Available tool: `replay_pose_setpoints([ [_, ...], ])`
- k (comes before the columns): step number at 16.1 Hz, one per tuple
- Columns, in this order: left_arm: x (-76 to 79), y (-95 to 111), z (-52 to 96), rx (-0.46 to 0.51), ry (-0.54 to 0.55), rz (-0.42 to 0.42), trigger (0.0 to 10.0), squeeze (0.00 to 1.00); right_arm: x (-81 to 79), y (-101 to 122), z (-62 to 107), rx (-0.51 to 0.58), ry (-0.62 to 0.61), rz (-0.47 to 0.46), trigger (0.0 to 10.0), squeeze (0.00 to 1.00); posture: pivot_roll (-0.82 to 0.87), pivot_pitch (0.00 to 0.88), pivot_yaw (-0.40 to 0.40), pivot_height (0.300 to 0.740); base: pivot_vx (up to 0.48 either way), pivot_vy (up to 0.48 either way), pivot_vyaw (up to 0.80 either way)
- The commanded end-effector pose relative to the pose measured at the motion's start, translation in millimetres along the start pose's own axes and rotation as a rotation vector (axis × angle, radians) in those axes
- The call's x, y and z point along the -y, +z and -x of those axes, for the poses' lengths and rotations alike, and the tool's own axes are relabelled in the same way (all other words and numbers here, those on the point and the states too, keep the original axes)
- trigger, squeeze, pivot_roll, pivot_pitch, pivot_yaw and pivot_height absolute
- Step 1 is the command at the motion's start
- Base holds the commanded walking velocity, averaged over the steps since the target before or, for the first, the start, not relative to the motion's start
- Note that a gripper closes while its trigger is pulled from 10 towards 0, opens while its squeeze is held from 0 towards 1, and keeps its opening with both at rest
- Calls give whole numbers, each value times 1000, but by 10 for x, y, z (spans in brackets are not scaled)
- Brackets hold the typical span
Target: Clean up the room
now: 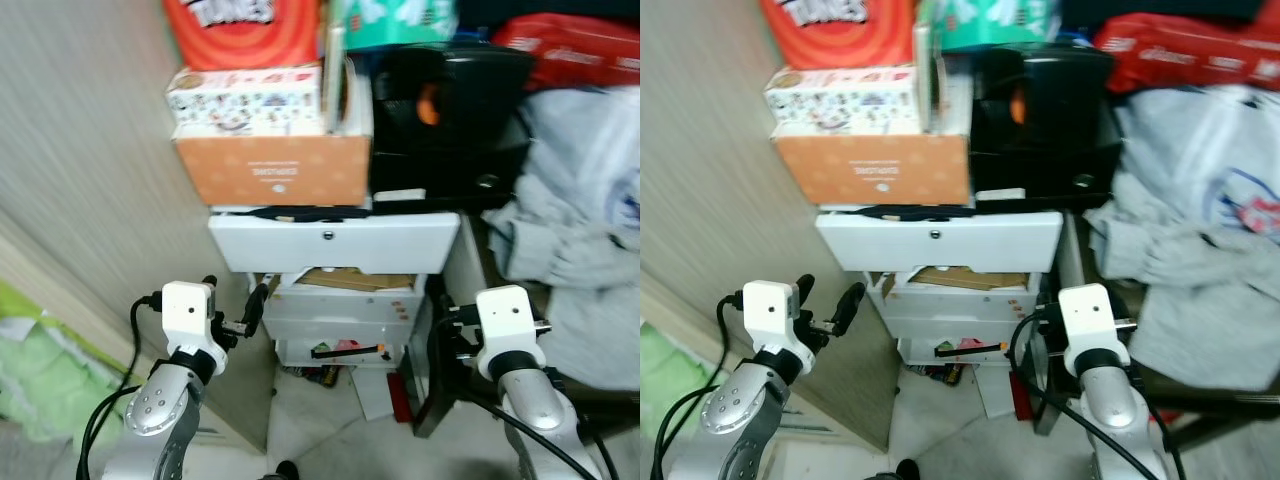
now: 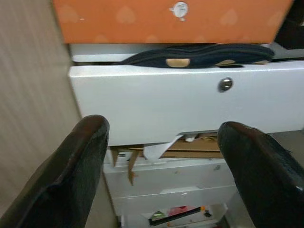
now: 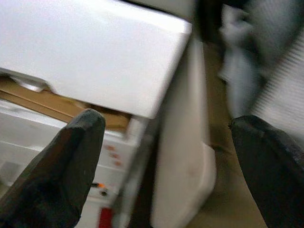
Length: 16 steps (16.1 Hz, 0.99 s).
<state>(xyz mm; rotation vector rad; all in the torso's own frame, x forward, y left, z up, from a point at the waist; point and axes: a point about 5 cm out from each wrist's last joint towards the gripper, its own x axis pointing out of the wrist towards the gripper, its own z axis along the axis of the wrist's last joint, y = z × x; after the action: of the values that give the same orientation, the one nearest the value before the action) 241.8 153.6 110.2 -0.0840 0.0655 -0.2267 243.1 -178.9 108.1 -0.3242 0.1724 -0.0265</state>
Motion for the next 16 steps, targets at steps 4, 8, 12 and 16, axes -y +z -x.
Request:
replay_pose_setpoints([
  [4,-40,-16,22,-13,24,-19,10000,0,12,45,7,22,-5,-2,10000,0,-231,106,74,740,0,0,800],
  [8,-48,-20,26,-13,38,-20,10000,0,14,35,8,18,-9,-12,10000,0,-231,106,74,740,0,0,200],
  [12,-55,-29,29,-18,46,-26,10000,0,25,38,14,20,-13,-30,10000,0,-231,106,75,740,0,0,0],
  [16,-48,-34,26,-22,47,-28,10000,0,29,41,14,22,-10,-28,10000,0,-231,108,70,740,0,0,0],
])
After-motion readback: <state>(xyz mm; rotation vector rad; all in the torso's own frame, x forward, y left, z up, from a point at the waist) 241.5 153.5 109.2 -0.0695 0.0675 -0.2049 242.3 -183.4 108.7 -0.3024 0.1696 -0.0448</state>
